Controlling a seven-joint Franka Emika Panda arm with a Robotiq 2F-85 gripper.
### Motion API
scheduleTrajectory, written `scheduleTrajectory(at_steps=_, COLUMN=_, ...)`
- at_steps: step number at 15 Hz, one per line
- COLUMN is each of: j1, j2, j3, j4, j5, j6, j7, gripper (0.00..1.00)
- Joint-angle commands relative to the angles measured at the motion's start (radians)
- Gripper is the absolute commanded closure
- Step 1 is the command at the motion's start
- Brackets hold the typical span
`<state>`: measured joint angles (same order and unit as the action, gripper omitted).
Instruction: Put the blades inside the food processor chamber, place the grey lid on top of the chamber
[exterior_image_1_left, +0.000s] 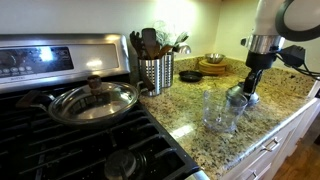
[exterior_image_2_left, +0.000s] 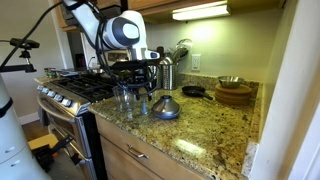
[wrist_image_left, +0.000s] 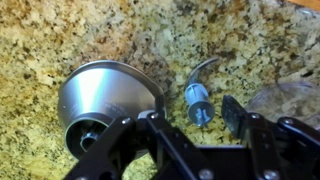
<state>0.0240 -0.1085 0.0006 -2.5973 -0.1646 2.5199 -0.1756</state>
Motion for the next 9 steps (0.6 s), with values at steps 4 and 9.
scheduleTrajectory(at_steps=4, j1=0.003, j2=0.067, j3=0.003, j4=0.039, j5=0.067, j6=0.054, j7=-0.039, gripper=0.36)
scheduleTrajectory(at_steps=9, j1=0.002, j2=0.082, j3=0.006, j4=0.052, j5=0.073, j6=0.063, j7=-0.041, gripper=0.59)
